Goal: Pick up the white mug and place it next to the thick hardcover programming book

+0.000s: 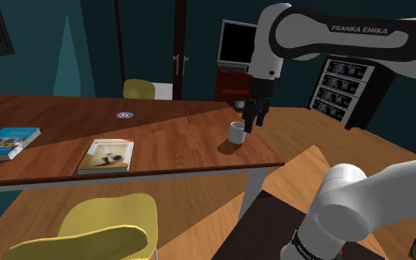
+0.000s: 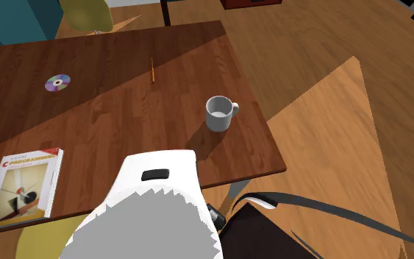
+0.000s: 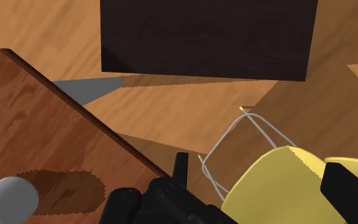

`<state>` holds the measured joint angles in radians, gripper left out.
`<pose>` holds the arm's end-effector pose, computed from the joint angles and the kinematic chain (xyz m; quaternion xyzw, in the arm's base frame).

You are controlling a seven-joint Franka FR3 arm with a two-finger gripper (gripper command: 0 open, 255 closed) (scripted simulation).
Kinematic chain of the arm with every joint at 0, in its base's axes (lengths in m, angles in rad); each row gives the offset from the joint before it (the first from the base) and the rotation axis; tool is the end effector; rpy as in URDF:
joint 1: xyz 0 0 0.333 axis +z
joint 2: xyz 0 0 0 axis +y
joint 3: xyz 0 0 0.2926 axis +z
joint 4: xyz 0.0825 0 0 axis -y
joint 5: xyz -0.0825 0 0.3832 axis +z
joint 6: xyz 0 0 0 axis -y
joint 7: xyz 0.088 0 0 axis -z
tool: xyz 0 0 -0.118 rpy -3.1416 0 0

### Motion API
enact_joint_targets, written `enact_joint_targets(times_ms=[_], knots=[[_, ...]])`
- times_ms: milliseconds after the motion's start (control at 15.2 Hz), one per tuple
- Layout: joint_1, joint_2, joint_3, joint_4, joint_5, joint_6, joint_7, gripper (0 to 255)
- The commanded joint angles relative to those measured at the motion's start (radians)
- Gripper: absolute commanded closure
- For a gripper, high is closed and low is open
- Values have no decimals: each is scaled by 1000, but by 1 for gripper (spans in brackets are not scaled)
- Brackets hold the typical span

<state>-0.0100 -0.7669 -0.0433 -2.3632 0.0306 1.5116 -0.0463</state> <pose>0.3190 -0.0159 0.5485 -0.9986 -0.0034 0.0412 0.0321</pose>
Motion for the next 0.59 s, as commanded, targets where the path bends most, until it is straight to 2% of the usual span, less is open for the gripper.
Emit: enact_joint_targets(times_ms=[0, 528], knots=[[0, 0, 0, 0, 0, 0, 0, 0], [-47, 160, -118, -17, -87, 205, -131, 0]])
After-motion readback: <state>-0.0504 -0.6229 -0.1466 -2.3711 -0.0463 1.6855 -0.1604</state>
